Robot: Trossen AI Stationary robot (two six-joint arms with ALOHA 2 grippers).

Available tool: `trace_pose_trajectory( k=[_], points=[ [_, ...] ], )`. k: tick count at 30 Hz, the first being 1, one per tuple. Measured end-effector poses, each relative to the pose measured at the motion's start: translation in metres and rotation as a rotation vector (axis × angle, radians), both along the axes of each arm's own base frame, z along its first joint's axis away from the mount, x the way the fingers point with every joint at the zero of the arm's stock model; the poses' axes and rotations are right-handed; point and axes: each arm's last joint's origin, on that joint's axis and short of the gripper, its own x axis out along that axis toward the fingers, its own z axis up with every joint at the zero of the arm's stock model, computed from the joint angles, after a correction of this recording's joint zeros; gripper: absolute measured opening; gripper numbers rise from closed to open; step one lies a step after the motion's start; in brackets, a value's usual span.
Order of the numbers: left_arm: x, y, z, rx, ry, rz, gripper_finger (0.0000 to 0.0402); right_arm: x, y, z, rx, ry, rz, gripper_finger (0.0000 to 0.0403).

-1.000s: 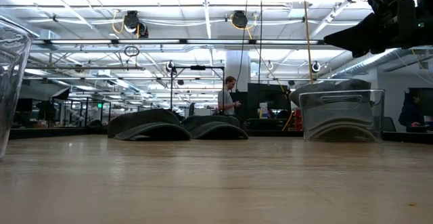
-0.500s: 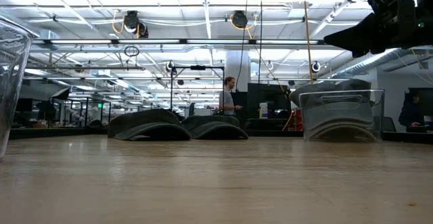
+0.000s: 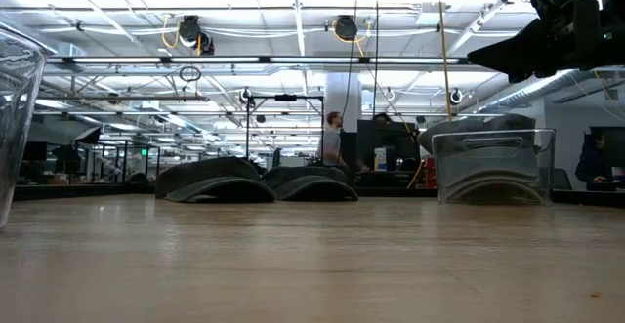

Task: Pick & Place hat
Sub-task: Put the bottom black cap into the bottom transparent bin

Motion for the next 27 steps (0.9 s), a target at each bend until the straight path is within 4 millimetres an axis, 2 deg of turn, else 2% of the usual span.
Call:
trace_pose_trajectory(
  k=[10,27],
  points=[
    [-0.010,0.009,-0.004,0.144,0.046,0.032,0.0005,0.000,0.000,0.000,0.000,0.000,0.000,0.0000],
    [0.001,-0.002,-0.025,0.175,0.050,0.018,0.0003,0.000,0.000,0.000,0.000,0.000,0.000,0.0000]
  ],
)
